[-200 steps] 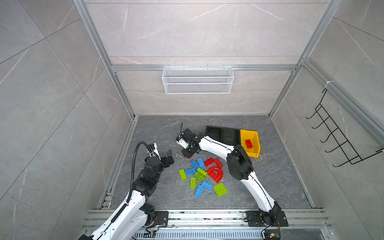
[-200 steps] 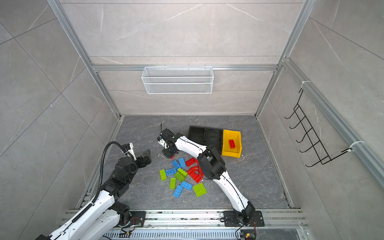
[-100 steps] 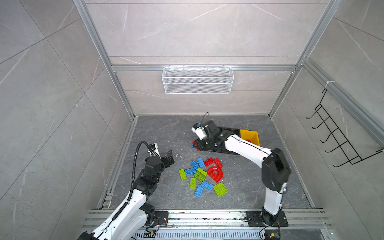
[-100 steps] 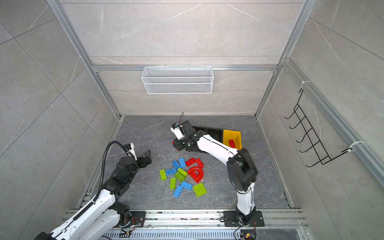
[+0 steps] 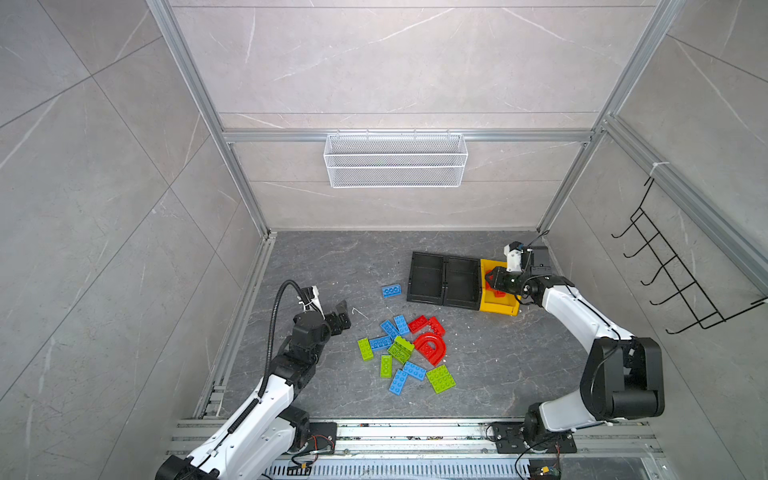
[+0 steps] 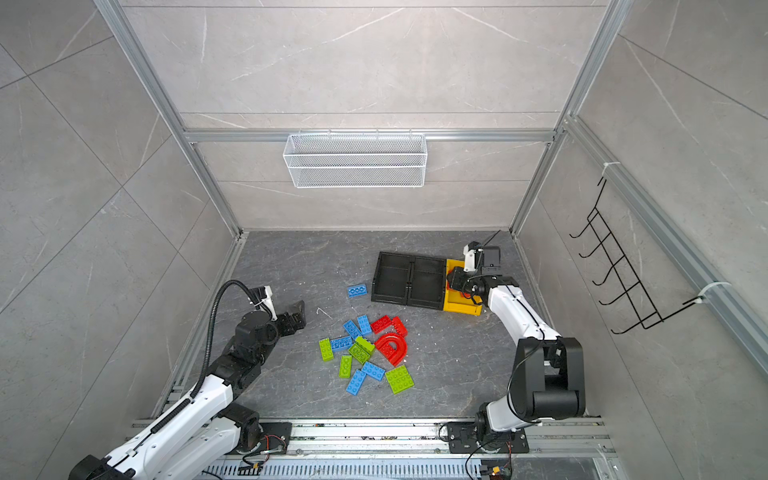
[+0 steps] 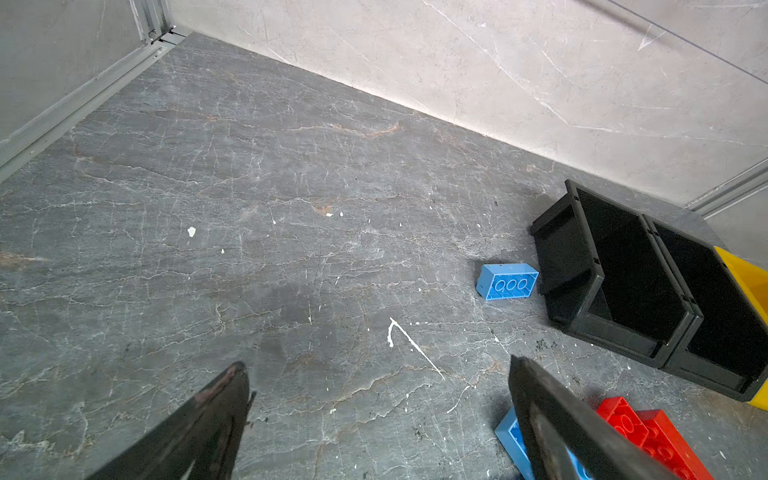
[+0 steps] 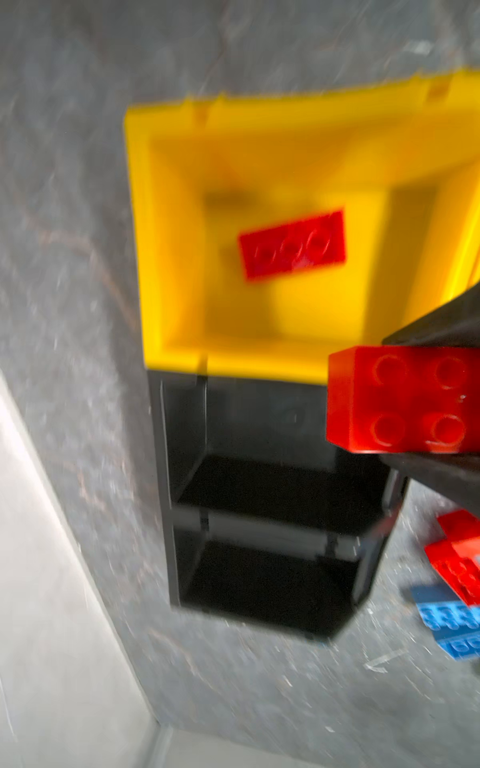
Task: Sort the legos into containers by color
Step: 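Carry the red 2x2 brick over the yellow bin and lower it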
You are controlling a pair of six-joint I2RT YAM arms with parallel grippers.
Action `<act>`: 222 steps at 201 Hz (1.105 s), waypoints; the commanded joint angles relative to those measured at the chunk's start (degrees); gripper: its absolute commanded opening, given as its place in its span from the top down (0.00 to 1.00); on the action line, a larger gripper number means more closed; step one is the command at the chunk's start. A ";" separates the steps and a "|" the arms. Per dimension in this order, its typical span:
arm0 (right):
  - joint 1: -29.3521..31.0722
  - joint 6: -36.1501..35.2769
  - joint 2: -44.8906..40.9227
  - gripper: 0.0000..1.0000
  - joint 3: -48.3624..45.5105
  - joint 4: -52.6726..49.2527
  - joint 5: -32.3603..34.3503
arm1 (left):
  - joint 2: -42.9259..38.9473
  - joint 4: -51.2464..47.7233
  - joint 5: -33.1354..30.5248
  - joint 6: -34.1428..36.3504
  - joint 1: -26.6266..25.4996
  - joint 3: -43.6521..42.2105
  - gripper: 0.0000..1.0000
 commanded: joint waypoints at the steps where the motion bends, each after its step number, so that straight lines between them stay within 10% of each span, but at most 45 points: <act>1: -0.96 0.85 1.07 0.84 -0.60 2.45 0.19 | 0.33 2.62 0.31 0.87 0.16 0.80 0.01; 155: -1.14 -0.21 9.98 0.79 2.46 3.75 6.46 | -0.22 2.26 -0.07 1.07 0.16 0.84 0.01; 222: -1.09 -0.51 5.79 0.44 2.94 2.11 6.76 | -1.72 1.89 -0.53 0.91 0.16 0.46 0.01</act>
